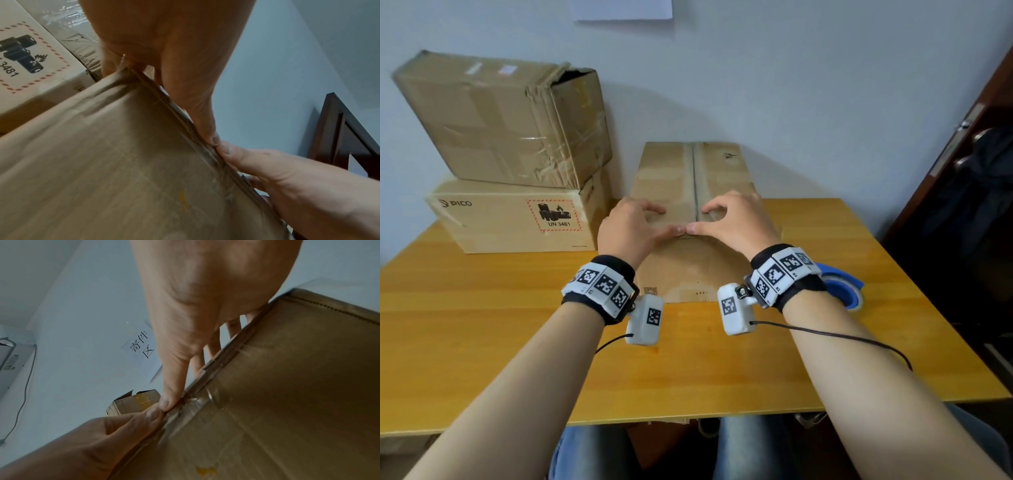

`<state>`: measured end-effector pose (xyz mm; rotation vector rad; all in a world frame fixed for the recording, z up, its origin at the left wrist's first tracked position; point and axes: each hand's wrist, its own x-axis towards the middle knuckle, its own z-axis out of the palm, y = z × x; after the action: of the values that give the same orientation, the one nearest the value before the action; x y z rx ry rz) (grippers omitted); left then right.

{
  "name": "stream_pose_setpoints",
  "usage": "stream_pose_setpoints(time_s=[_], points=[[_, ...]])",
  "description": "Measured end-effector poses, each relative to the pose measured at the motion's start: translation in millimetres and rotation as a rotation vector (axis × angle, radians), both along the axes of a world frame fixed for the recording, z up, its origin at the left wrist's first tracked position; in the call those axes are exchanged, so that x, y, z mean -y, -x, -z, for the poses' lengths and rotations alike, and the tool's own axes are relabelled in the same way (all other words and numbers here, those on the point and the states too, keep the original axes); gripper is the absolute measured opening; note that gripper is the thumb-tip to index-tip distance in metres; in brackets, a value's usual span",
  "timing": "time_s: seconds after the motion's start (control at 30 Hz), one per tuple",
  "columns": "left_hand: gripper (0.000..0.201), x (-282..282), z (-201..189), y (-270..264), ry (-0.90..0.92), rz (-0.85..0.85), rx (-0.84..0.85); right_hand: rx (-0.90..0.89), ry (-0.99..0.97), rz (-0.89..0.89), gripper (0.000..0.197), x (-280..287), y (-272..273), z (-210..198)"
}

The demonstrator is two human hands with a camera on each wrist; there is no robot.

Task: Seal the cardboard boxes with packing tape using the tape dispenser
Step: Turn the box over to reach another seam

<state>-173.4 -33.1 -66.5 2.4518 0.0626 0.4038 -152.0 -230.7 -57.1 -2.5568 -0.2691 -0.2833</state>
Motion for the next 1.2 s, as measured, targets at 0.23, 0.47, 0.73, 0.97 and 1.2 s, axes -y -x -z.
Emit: stream_pose_setpoints(time_s=[0.23,0.47,0.73,0.97,1.2], points=[[0.057,-4.3,5.3,-1.7,0.044,-0.01,0.042,0.008,-0.033,-0.011,0.059,4.6,-1.1,7.3],[0.054,-11.8,7.0,-6.0,0.053,-0.027,0.036,0.002,-0.167,0.033,0.048,25.4,0.2,7.0],[0.051,-20.4,13.5,-9.9,0.139,0.021,0.051,-0.028,-0.311,0.088,0.046,55.3,4.0,18.0],[0.061,-32.1,17.9,-6.6,0.154,0.076,0.121,-0.09,-0.495,0.127,0.08,75.7,5.7,23.3],[0.084,-46.7,27.8,-5.6,0.342,0.125,0.119,-0.15,-0.647,0.116,0.096,82.0,-0.5,31.8]])
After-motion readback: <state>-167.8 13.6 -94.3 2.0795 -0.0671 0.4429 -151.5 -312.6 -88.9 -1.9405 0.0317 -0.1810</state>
